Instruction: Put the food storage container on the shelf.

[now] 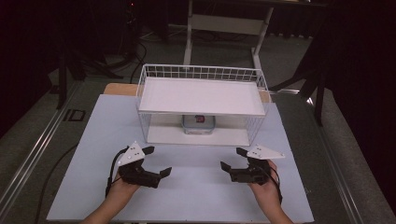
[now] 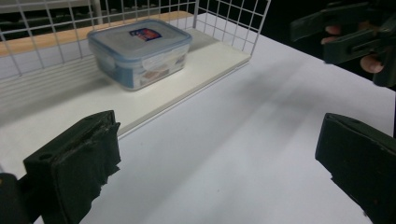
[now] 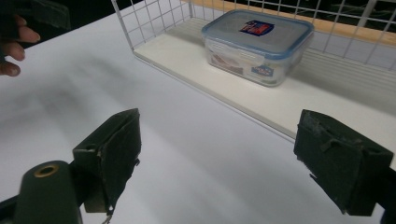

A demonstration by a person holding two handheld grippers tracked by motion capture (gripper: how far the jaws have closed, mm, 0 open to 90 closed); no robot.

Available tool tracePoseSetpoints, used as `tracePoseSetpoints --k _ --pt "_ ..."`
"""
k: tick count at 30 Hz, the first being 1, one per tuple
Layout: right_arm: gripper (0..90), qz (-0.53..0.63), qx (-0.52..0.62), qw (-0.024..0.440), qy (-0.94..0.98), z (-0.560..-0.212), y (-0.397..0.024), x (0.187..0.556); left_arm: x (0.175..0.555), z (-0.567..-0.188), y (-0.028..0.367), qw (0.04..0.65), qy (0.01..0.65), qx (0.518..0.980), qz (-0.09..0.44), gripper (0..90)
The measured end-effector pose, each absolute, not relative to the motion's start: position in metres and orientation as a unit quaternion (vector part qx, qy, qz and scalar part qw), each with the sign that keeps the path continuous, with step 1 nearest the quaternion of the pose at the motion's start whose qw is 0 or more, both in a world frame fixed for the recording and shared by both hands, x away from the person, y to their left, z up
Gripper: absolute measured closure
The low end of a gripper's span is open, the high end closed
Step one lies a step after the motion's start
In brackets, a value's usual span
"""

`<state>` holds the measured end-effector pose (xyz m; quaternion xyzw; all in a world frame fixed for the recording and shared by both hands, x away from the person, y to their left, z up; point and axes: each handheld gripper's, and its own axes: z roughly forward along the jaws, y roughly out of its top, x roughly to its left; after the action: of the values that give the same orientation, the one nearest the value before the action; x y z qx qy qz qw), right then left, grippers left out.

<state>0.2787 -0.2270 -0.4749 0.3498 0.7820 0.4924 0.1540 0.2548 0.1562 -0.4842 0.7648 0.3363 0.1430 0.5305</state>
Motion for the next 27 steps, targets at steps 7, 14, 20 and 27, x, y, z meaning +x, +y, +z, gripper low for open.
tracePoseSetpoints --k 7,14,20,27 --pt "14.8 0.489 0.356 0.155 0.781 -0.478 -0.244 0.266 0.251 -0.488 0.163 0.529 0.338 0.766 0.142 0.6" --pt "14.6 0.481 0.351 0.153 0.789 -0.483 -0.260 0.260 0.249 -0.494 0.166 0.531 0.335 0.765 0.143 0.7" --pt "14.7 0.482 0.356 0.153 0.786 -0.487 -0.275 0.258 0.249 -0.500 0.169 0.531 0.335 0.765 0.141 0.7" --pt "14.2 0.483 0.341 0.162 0.790 -0.489 -0.286 0.259 0.248 -0.499 0.171 0.539 0.329 0.762 0.143 0.6"
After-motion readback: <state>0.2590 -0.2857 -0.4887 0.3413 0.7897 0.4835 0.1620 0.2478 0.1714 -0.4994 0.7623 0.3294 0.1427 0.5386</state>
